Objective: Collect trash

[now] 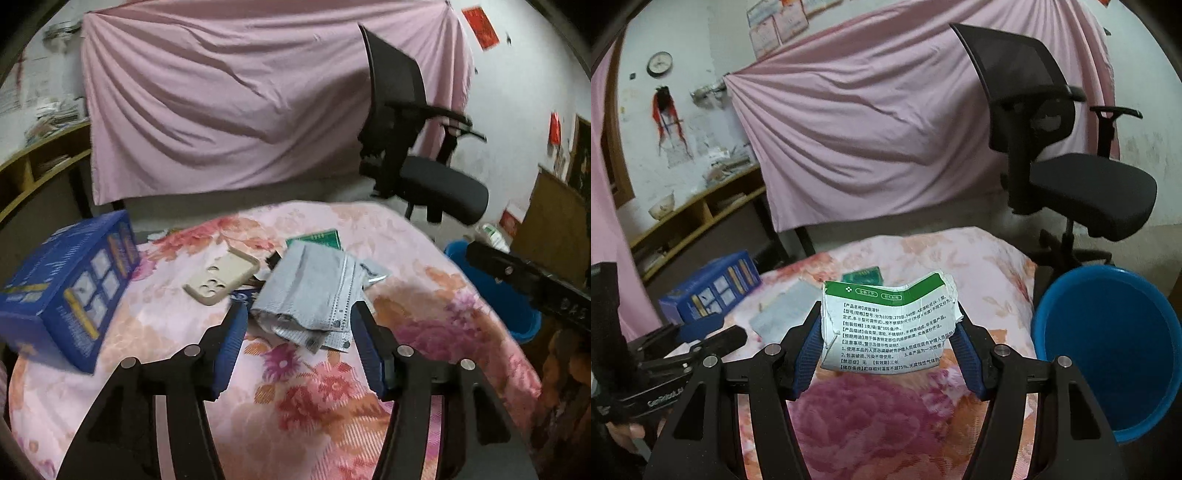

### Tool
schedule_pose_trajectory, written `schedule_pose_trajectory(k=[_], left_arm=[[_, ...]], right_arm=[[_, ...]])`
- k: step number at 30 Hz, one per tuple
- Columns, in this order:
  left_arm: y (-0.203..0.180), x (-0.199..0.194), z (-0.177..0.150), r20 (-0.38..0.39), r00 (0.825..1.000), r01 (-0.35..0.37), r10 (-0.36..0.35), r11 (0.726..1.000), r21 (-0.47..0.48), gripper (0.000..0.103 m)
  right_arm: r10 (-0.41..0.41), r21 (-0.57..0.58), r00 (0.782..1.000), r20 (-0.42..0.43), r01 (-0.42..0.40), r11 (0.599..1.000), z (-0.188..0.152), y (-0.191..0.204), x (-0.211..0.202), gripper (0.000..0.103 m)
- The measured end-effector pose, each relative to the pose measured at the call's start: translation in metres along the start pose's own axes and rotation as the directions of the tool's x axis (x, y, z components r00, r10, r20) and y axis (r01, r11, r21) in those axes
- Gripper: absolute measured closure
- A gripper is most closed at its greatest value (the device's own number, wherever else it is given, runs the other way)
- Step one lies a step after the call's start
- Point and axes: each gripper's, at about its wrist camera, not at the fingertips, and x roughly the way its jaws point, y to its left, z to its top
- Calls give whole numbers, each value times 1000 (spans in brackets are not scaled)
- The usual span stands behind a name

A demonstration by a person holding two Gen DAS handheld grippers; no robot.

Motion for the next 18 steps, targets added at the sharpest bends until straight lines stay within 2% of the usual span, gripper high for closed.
schedule_pose_trajectory(k=[4,10,11,12,14,18], left_arm=[[7,25,6,-37,999,33,-34,999,-23,51],[11,43,15,-50,996,66,-68,997,-36,52],[11,45,16,-59,996,69,-71,997,-34,57],[10,49,16,-76,994,72,-74,997,-29,67],[8,56,16,-111,992,61,-62,998,-16,81],[7,60,14,-128,991,42,-43,999,-13,96]], right_arm=[[-14,9,1000,-23,15,1000,2,-9,9,40],[-31,8,998,-50,31,999,4,-14,17,40],[-31,11,998,-57,32,999,3,-16,18,40],[-30,15,998,-62,31,999,3,-17,20,40],[-22,27,997,-70,24,999,3,-19,21,40],[-17,34,997,-76,19,999,2,-21,21,40]])
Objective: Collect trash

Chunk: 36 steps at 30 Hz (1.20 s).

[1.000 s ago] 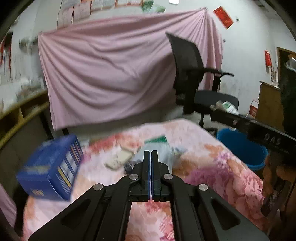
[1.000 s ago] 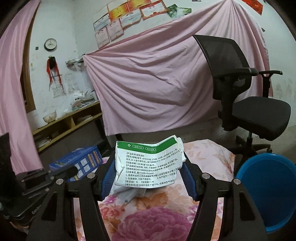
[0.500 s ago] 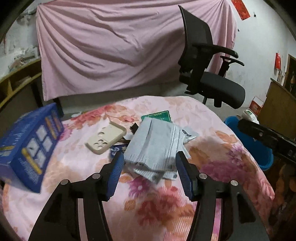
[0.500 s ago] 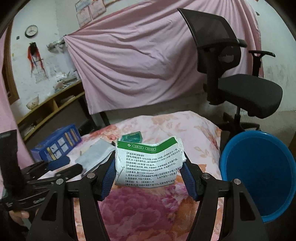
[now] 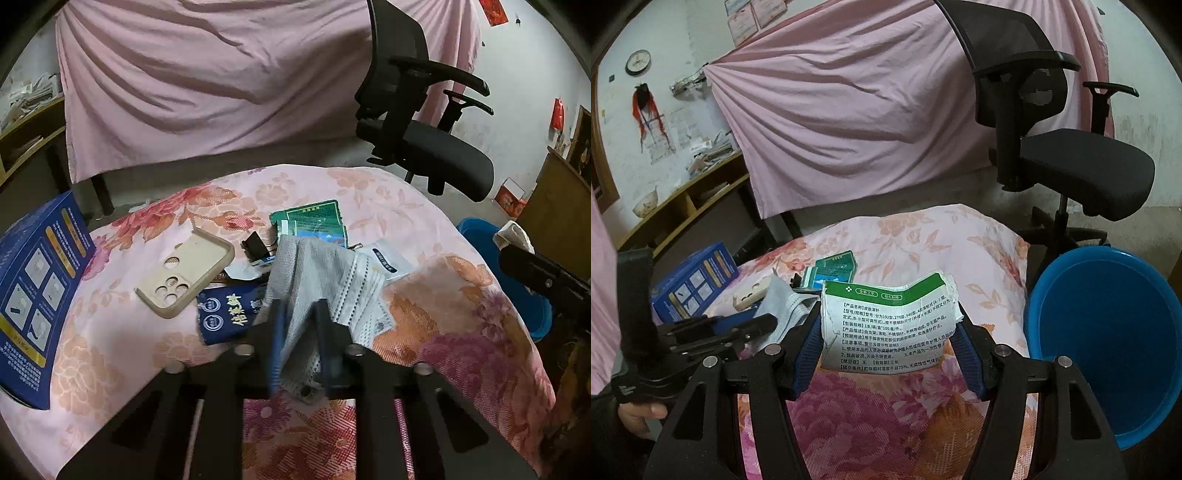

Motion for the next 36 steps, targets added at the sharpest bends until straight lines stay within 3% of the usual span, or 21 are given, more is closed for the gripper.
schedule_pose_trajectory(k=[5,11,17,20,26,32,36], left_arm=[[-3,-7,-2,19,1000,-9,9,1000,26,102],[-14,-25,-6,90,996,-22,17,998,56,103],[-30,-52,-5,194,981,-43,27,996,79,103],[-39,-69,0,265,964,-55,29,994,90,103],[-65,-103,16,411,911,-57,-4,989,135,103],[-112,-125,33,513,854,-33,-82,977,212,103],[-146,-125,41,537,830,-1,-150,963,271,103]], right_arm=[[3,-4,1000,-10,-3,1000,-1,1,0,40],[16,-10,1000,8,-16,1000,-1,1,-4,40],[22,-17,996,89,-20,1000,2,1,-21,40],[24,-15,987,159,-21,1000,5,-1,-34,40],[12,20,943,332,-20,1000,12,-13,-70,40],[-79,51,866,494,62,997,11,-30,-108,40],[-156,78,820,550,136,988,10,-47,-128,39]])
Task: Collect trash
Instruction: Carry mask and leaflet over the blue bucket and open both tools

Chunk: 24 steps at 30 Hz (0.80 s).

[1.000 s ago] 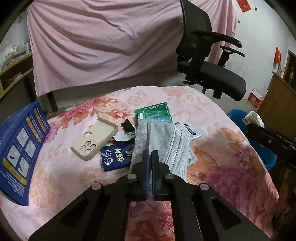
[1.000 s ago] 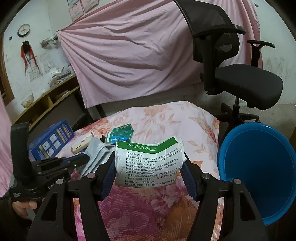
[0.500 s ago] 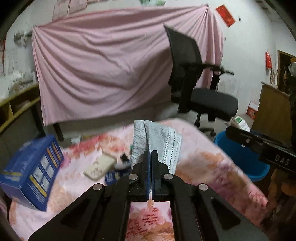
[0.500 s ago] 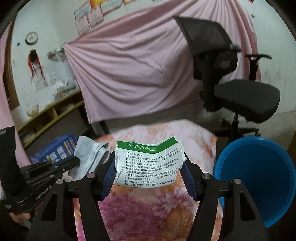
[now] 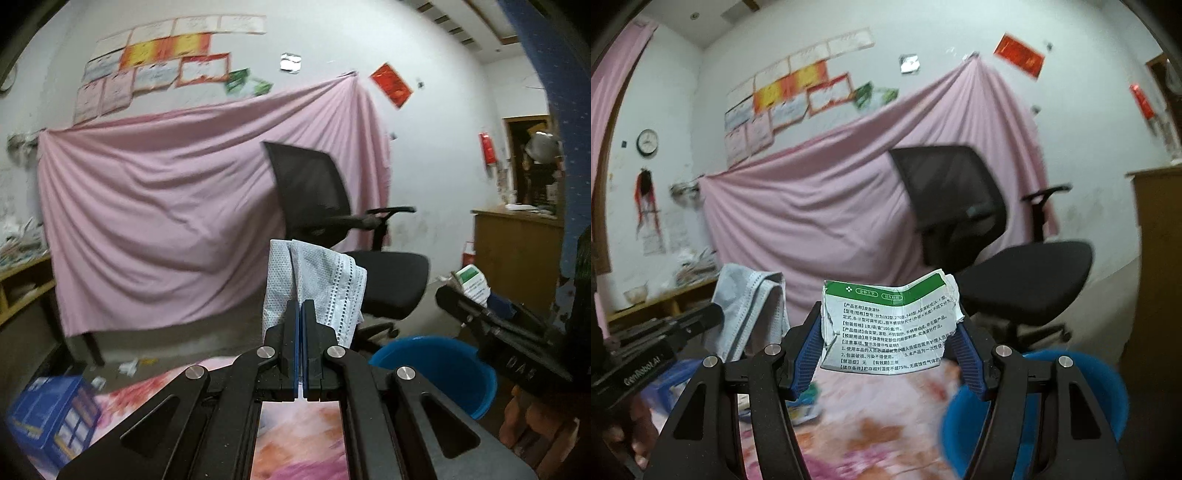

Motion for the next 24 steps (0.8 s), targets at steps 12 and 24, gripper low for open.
schedule_pose_trajectory(k=[12,24], left_arm=[[-79,50,7,-42,983,179,-179,984,5,103],[-95,113,-16,-289,926,219,-243,969,-113,103]], right_arm=[[-158,152,985,-67,167,974,-3,-91,-7,39],[-161,276,939,-305,249,928,-35,-138,18,39]])
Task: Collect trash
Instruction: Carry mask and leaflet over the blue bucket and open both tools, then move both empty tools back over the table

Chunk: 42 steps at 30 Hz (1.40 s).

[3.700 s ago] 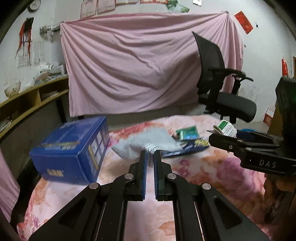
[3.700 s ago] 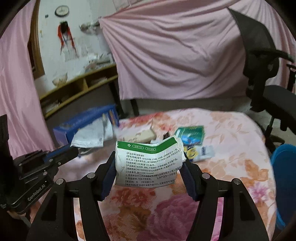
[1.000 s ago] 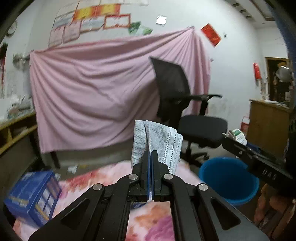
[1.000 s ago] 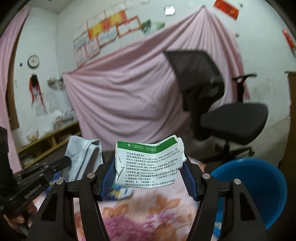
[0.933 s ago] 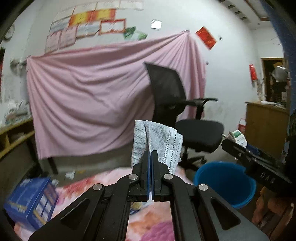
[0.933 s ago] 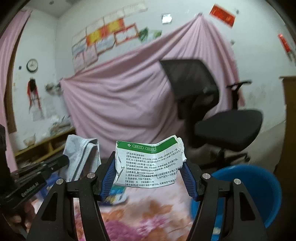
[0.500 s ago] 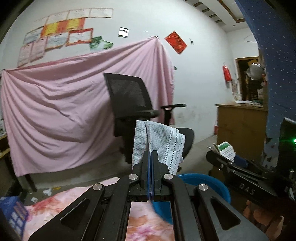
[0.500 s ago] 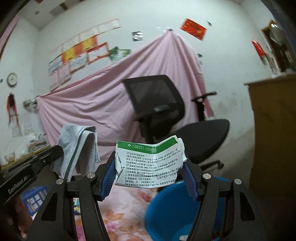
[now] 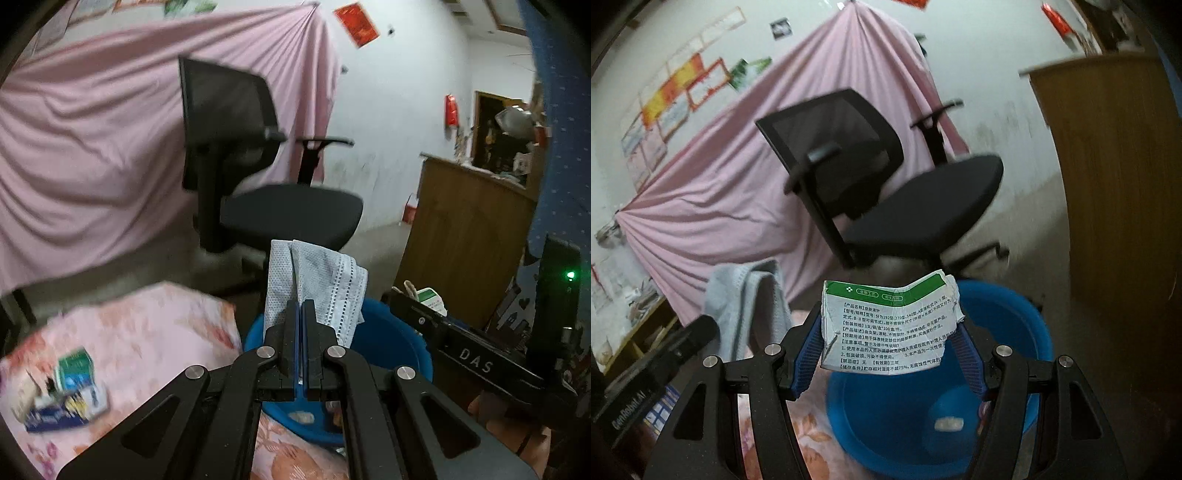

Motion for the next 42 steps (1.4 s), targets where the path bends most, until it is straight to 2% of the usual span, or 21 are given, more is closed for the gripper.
schedule_pose_trajectory(k=[5,10,13,14,15,17,22,27,31,35,36,37,39,42], left_arm=[[9,16,-7,-72,997,-1,-3,998,-55,103],[15,24,-13,-136,991,-4,-5,997,-72,101],[18,25,-17,-162,987,-12,0,997,-73,94],[18,25,-18,-162,987,-14,2,997,-72,86],[19,23,-18,-156,988,-18,6,997,-72,77],[20,21,-19,-139,990,-22,12,997,-76,70],[28,15,-18,-125,992,-45,33,995,-91,69],[40,1,-17,-84,994,-74,64,990,-123,57],[47,-11,-16,-55,995,-96,89,986,-140,52],[59,-27,-14,-22,994,-112,109,979,-170,36],[63,-33,-14,-7,993,-114,114,977,-182,25],[67,-38,-13,9,992,-119,123,974,-192,20],[76,-52,-13,58,986,-142,159,965,-219,7],[93,-76,-14,141,966,-176,219,948,-264,2]], right_arm=[[-8,19,999,-51,9,1000,-5,-10,9,38],[-16,35,995,-94,19,999,-10,-14,15,38],[-15,37,993,-116,19,999,-11,-15,21,38],[-13,36,993,-119,18,999,-11,-14,21,38],[-13,35,993,-120,18,999,-11,-14,21,37],[-15,33,993,-121,19,999,-10,-14,21,36],[-22,35,992,-121,27,999,-9,-15,22,32],[-27,30,995,-92,30,999,-7,-13,17,28],[-26,16,998,-62,27,1000,-4,-8,13,24],[-15,-9,1000,-2,15,1000,1,4,3,17],[-6,-19,1000,22,7,1000,3,9,-1,10],[6,-30,999,47,-5,1000,4,14,-4,2],[31,-49,996,86,-27,998,6,25,-10,0],[80,-97,988,135,-67,993,6,46,-17,0]])
